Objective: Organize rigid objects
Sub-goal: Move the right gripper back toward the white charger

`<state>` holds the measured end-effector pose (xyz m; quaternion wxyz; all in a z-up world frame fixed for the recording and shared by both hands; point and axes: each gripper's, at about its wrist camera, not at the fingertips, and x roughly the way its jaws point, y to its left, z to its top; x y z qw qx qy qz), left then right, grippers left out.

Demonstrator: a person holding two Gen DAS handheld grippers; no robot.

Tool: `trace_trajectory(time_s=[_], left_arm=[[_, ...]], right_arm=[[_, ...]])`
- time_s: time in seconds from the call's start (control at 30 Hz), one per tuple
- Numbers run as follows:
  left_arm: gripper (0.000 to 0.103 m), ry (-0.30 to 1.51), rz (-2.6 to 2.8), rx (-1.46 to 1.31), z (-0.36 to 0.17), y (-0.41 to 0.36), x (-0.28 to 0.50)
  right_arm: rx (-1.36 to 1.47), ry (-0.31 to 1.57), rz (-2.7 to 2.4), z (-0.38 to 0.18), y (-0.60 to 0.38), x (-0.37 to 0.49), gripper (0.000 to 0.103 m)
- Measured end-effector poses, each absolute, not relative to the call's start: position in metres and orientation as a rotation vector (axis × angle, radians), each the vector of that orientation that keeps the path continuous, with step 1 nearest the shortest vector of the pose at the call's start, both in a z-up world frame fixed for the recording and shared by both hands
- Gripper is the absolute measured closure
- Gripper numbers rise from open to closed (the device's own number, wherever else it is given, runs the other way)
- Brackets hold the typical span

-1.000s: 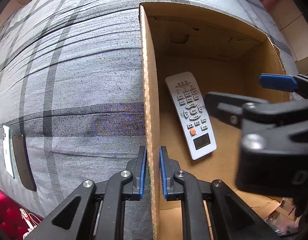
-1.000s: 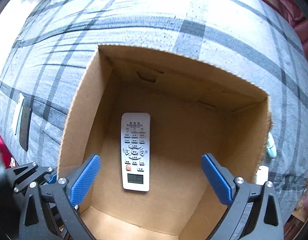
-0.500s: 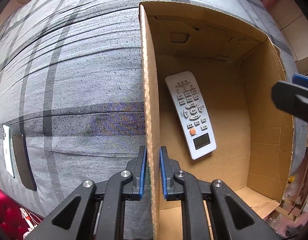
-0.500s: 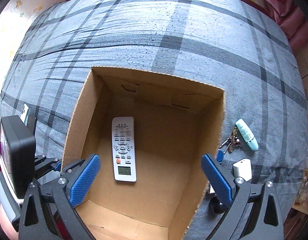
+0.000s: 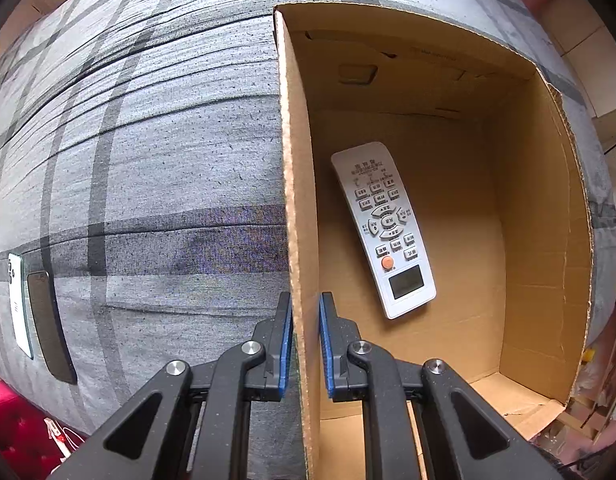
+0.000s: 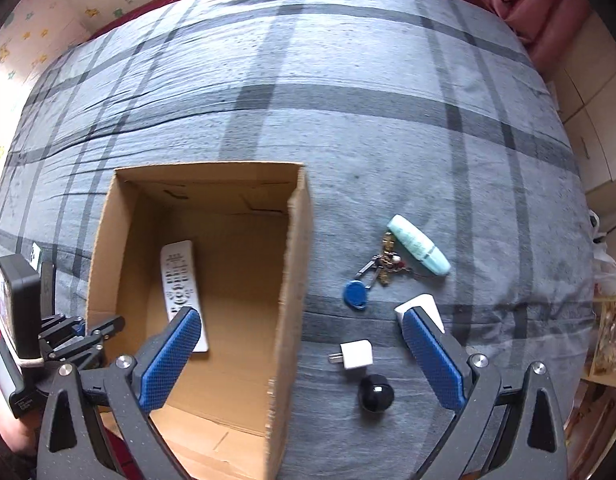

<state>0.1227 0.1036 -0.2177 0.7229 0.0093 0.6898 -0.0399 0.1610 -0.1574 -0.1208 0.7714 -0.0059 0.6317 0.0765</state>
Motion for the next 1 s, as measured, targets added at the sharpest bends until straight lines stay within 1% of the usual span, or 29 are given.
trace_trajectory(time_s=[0.37, 0.67, 1.0], left_arm=[[0.09, 1.528, -0.084, 0.014, -0.218, 0.104, 0.124], [0.09, 1.533, -0.077, 0.016, -0.217, 0.103, 0.125], [0.09, 1.542, -0.076, 0.041, -0.218, 0.097, 0.128]], right_arm=[[0.048, 1.384, 0.061, -0.136, -0.227, 0.164, 0.0], [0.099, 1.434, 0.022, -0.177, -0.263, 0.164, 0.0], [0.108, 1.47, 0.039, -0.218, -0.281, 0.167, 0.0]])
